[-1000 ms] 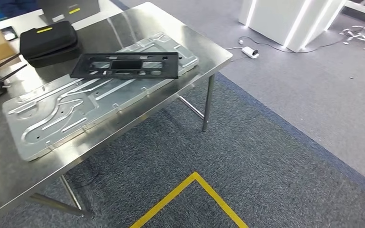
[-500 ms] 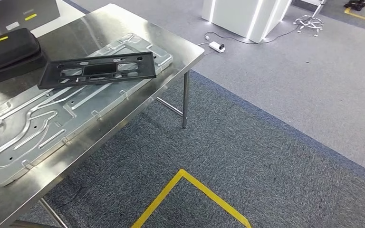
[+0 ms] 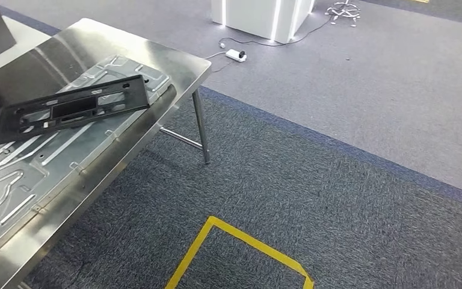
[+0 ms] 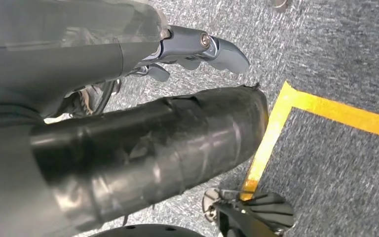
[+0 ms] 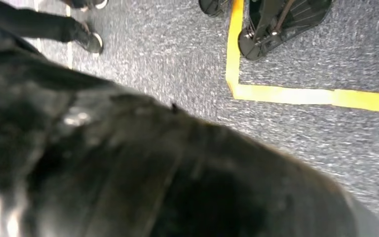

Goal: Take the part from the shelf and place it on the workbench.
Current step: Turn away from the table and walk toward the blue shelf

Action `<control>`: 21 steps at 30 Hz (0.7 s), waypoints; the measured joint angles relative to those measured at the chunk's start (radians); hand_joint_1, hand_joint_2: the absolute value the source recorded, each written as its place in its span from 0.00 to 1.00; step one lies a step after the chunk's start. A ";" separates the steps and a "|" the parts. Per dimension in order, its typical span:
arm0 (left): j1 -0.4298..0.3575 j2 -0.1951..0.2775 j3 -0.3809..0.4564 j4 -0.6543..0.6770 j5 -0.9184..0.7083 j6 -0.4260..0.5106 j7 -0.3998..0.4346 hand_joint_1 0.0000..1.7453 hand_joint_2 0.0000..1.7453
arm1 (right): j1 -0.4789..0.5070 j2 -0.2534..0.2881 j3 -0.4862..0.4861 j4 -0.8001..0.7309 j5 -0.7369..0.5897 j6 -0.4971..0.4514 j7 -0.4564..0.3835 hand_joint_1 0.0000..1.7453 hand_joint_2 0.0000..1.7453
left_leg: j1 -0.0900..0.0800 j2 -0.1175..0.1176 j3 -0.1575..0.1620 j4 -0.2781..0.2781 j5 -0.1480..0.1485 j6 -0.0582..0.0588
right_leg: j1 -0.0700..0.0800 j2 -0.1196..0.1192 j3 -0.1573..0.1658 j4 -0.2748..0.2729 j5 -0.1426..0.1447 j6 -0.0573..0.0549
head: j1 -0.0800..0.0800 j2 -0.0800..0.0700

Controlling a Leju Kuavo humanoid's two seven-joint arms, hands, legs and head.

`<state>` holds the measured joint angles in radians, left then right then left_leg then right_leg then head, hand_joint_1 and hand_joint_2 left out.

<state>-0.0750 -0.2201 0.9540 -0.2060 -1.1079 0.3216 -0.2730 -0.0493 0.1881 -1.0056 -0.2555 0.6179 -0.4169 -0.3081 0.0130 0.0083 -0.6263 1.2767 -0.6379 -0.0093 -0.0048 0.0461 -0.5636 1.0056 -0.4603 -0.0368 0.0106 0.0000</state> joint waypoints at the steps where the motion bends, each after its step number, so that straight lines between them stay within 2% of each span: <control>1: 0.001 0.000 0.001 0.000 0.000 0.000 0.000 0.00 0.00 | 0.001 0.000 0.000 0.000 0.001 0.000 0.001 0.00 0.00 | 0.001 -0.003 0.014 -0.039 0.035 -0.001 | -0.001 0.016 0.000 0.003 -0.001 0.002 | 0.000 0.000; 2: 0.001 0.000 0.002 0.000 0.001 0.000 0.001 0.00 0.00 | 0.001 0.000 0.000 0.000 0.001 0.000 0.001 0.00 0.00 | 0.005 -0.017 0.042 -0.109 0.077 -0.001 | -0.003 0.031 0.000 0.008 -0.003 0.005 | 0.000 0.000; 3: 0.001 0.000 0.003 0.000 0.001 0.000 0.001 0.00 0.00 | 0.000 0.000 0.000 0.001 0.002 0.000 0.002 0.00 0.00 | 0.007 -0.042 0.069 -0.175 0.105 -0.002 | -0.002 0.044 -0.003 0.015 -0.007 0.011 | 0.000 0.000; 4: 0.002 0.000 0.004 0.000 0.001 0.000 0.000 0.00 0.00 | 0.000 0.000 0.000 0.001 0.003 0.000 0.003 0.00 0.00 | 0.009 -0.063 0.088 -0.224 0.122 0.000 | -0.003 0.056 -0.008 0.022 -0.009 0.017 | 0.000 0.000; 5: 0.001 0.000 0.006 0.000 0.001 0.000 0.000 0.00 0.00 | -0.001 0.000 0.000 0.001 0.004 0.000 0.003 0.00 0.00 | 0.009 -0.080 0.097 -0.248 0.125 0.004 | -0.003 0.066 -0.014 0.028 -0.011 0.023 | 0.000 0.000; 6: 0.000 0.000 0.007 0.000 0.001 0.000 0.000 0.00 0.00 | 0.000 0.000 0.001 0.001 0.005 0.000 0.004 0.00 0.00 | 0.007 -0.083 0.099 -0.252 0.121 0.009 | -0.003 0.076 -0.019 0.029 -0.010 0.030 | 0.000 0.000; 7: -0.001 0.000 0.007 0.000 0.001 0.000 0.000 0.00 0.00 | 0.001 0.000 0.001 0.001 0.006 0.000 0.004 0.00 0.00 | 0.006 -0.072 0.100 -0.253 0.123 0.017 | -0.005 0.086 -0.022 0.028 -0.008 0.037 | 0.000 0.000; 8: -0.002 0.000 0.008 0.000 0.002 0.000 0.000 0.00 0.00 | 0.004 0.000 0.001 0.001 0.007 0.000 0.005 0.00 0.00 | 0.005 -0.060 0.103 -0.258 0.126 0.025 | -0.007 0.086 -0.023 0.029 -0.007 0.042 | 0.000 0.000; 9: -0.002 0.000 0.008 0.000 0.002 0.000 -0.001 0.00 0.00 | 0.005 0.000 0.001 0.001 0.009 0.000 0.006 0.00 0.00 | 0.005 -0.048 0.106 -0.263 0.130 0.033 | -0.008 0.069 -0.029 0.041 -0.015 0.047 | 0.001 0.000; 10: -0.002 0.000 0.008 0.000 0.003 0.000 -0.001 0.00 0.00 | 0.005 0.000 0.001 0.001 0.010 -0.001 0.006 0.00 0.00 | 0.006 -0.035 0.108 -0.269 0.133 0.040 | -0.006 0.041 -0.043 0.070 -0.033 0.051 | 0.001 0.000; 12: 0.001 0.000 0.009 0.000 0.003 -0.003 -0.002 0.00 0.00 | 0.003 0.000 0.001 0.001 0.012 -0.001 0.008 0.00 0.00 | 0.002 -0.007 0.110 -0.273 0.134 0.048 | -0.005 -0.020 -0.101 0.188 -0.094 0.057 | 0.002 0.000; 13: 0.002 0.000 0.010 0.000 0.003 -0.004 -0.003 0.00 0.00 | 0.002 0.000 0.001 0.001 0.013 0.000 0.008 0.00 0.00 | 0.000 0.009 0.110 -0.273 0.133 0.049 | -0.007 -0.032 -0.134 0.254 -0.120 0.060 | 0.002 0.000; 14: 0.003 0.000 0.010 0.000 0.004 -0.006 -0.004 0.00 0.00 | 0.002 0.000 0.001 0.001 0.013 0.000 0.008 0.00 0.00 | -0.002 0.024 0.110 -0.273 0.131 0.050 | -0.008 -0.037 -0.157 0.298 -0.131 0.061 | 0.002 0.000; 15: 0.003 0.000 0.010 0.000 0.004 -0.008 -0.005 0.00 0.00 | 0.002 0.000 0.001 0.002 0.014 0.000 0.008 0.00 0.00 | -0.004 0.038 0.112 -0.273 0.128 0.051 | -0.009 -0.040 -0.162 0.307 -0.123 0.061 | 0.002 0.000; 16: 0.002 0.000 0.010 0.000 0.004 -0.011 -0.007 0.00 0.00 | 0.003 0.000 0.001 0.002 0.014 0.000 0.009 0.00 0.00 | -0.005 0.050 0.115 -0.273 0.126 0.050 | -0.008 -0.045 -0.144 0.272 -0.096 0.059 | 0.002 0.000; 17: 0.001 0.000 0.010 0.000 0.004 -0.013 -0.009 0.00 0.00 | 0.004 0.000 0.001 0.002 0.015 0.000 0.009 0.00 0.00 | -0.006 0.061 0.119 -0.273 0.122 0.049 | -0.005 -0.059 -0.107 0.204 -0.059 0.053 | 0.002 0.000; 18: 0.000 -0.001 0.010 0.000 0.004 -0.016 -0.011 0.00 0.00 | 0.004 0.000 0.001 0.002 0.015 0.000 0.010 0.00 0.00 | -0.007 0.071 0.124 -0.273 0.119 0.047 | 0.001 -0.085 -0.068 0.131 -0.032 0.045 | 0.002 0.000; 19: 0.000 -0.001 0.010 0.000 0.004 -0.018 -0.014 0.00 0.00 | 0.004 0.000 0.001 0.002 0.016 0.001 0.010 0.00 0.00 | -0.008 0.081 0.128 -0.273 0.115 0.043 | 0.009 -0.108 -0.037 0.071 -0.014 0.037 | 0.002 0.000; 20: -0.001 -0.002 0.010 0.000 0.004 -0.020 -0.015 0.00 0.00 | 0.002 0.000 0.001 0.001 0.016 0.001 0.010 0.00 0.00 | -0.009 0.090 0.131 -0.273 0.111 0.039 | 0.017 -0.124 -0.021 0.036 -0.007 0.029 | 0.002 0.000; 21: -0.002 -0.002 0.010 0.000 0.004 -0.023 -0.016 0.00 0.00 | 0.002 0.000 0.002 0.001 0.016 0.001 0.010 0.00 0.00 | -0.010 0.101 0.133 -0.274 0.109 0.035 | 0.023 -0.129 -0.018 0.025 -0.011 0.024 | 0.002 0.000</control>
<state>-0.0770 -0.2225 0.9643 -0.2060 -1.1036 0.2990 -0.2894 -0.0478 0.1880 -1.0040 -0.2541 0.6341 -0.4156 -0.2983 0.0028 0.1090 -0.4930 1.0029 -0.5289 0.0257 0.0179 -0.0826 -0.5815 1.0307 -0.4712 -0.0125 0.0125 0.0000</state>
